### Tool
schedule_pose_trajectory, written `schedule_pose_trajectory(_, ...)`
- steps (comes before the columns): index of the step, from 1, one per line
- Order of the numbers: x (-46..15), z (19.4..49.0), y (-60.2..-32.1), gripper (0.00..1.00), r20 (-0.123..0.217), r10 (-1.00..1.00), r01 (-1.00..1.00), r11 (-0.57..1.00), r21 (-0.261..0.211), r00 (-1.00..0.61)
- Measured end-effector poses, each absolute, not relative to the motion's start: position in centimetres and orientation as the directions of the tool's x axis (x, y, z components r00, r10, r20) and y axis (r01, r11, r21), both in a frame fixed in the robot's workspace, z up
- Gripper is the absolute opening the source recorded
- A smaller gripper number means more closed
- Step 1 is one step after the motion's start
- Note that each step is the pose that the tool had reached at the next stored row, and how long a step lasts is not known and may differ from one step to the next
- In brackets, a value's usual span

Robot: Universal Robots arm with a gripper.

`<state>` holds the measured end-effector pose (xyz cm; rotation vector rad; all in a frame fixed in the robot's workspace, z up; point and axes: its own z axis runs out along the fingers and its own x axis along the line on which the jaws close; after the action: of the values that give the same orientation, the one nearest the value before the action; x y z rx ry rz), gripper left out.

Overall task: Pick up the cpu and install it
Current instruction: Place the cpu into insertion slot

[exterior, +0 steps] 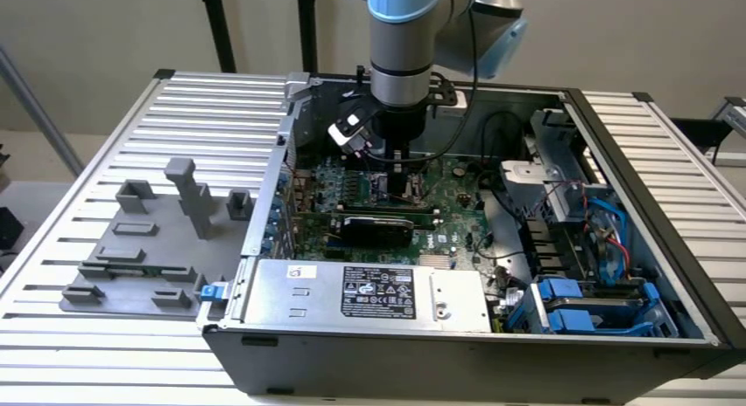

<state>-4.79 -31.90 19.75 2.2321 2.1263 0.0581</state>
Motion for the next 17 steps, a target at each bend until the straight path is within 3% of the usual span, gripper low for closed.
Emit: schedule_pose_trajectory(17, -4.80, 19.64, -31.68, 0.55, -0.023, 0.999, 0.997, -0.047, 0.069, 0.049)
